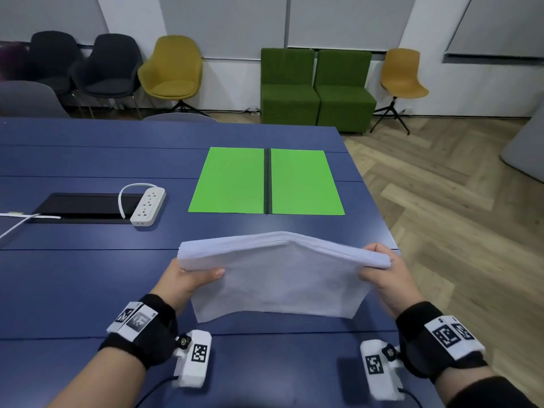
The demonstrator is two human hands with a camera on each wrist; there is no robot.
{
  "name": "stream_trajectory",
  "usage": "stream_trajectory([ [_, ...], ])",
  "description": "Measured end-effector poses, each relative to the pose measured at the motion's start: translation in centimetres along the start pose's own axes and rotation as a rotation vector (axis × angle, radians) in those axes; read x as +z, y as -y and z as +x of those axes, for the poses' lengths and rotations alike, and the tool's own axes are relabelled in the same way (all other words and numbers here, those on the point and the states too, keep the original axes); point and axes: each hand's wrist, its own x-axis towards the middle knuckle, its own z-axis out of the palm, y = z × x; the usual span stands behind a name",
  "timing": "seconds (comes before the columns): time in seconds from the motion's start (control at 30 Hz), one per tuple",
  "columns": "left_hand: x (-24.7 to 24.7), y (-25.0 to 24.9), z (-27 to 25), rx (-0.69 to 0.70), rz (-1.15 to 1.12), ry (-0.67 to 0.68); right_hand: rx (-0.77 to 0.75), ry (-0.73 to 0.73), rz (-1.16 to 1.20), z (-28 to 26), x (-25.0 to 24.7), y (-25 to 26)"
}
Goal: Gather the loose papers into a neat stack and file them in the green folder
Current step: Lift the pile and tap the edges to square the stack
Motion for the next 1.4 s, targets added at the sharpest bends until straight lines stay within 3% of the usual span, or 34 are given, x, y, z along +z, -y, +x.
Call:
stream_trajectory([
  [0.27,-0.2,-2.7,1.2,0.133,0.039,0.045,-0.068,0.049,-0.061,0.4,-1.5,1.5],
  [0.33,-0.4,-2.6,1.7,0.117,0.051,0.044,-0.108,0.097,-0.291,0.9,-2.0,2.0],
  [0.43,-0.3,-2.0,2.1,0.082,0.084,0.022,-0.278,0.162,-0.854,1.6,-0.9,3.7],
  [0.53,-0.1,-1.4,2.1,0.035,0.118,-0.006,-0.3,0.233,-1.363,1.8,2.2,5.8],
  [0.67,-0.3,-1.1,2.0,0.019,0.162,0.018,-0.232,0.423,-1.549,1.9,6.7,7.2],
  [0.83,-0.2,-1.3,1.4,0.012,0.152,0.024,-0.178,0.615,-1.492,2.7,11.8,7.7],
  [1.03,-0.6,-0.4,0.9,-0.02,0.109,-0.022,-0.191,0.646,-1.379,2.7,12.1,9.0],
  [1.23,-0.2,-2.6,1.1,0.03,-0.001,-0.121,-0.132,0.513,-0.883,3.1,5.9,11.1],
  [1.4,4.0,-7.3,2.0,0.112,-0.41,0.015,-0.012,0.415,-0.347,1.5,3.1,10.1],
])
